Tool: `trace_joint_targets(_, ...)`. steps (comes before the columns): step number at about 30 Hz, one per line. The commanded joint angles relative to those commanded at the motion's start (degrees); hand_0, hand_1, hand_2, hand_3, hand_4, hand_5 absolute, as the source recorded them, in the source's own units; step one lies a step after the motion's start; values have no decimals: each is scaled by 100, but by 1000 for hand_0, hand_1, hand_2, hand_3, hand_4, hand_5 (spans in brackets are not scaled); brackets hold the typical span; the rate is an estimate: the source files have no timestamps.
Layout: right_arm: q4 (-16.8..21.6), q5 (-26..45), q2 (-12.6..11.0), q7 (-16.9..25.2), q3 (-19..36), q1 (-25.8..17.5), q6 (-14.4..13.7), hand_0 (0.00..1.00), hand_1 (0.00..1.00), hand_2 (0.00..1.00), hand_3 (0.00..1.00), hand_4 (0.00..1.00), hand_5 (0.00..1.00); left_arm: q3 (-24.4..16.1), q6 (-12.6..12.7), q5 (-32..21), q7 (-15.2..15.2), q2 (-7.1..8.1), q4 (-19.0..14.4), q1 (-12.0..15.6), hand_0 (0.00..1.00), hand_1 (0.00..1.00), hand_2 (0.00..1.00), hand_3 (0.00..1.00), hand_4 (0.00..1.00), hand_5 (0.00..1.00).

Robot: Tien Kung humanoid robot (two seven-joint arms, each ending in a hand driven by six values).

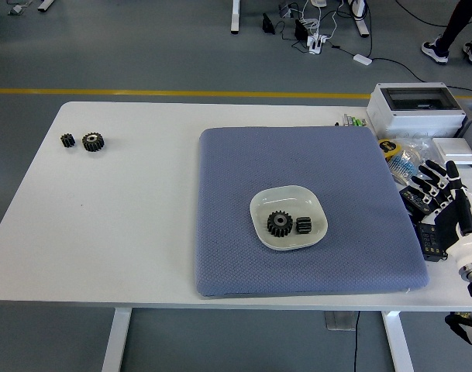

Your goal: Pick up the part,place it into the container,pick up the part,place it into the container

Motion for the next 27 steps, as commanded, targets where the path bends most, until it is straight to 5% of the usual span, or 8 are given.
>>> trace_joint_targets(10,35,-838,-6,-50,19,42,-254,699,705,764,692,998,766,-20,0,-6,6,0,0,-15,676,650,662,572,668,635)
trace_joint_targets(27,12,-863,3,-56,-52,74,-304,698,702,764,694,998,747,-36,2,-30,10,0,0,-35,677,648,662,572,668,635)
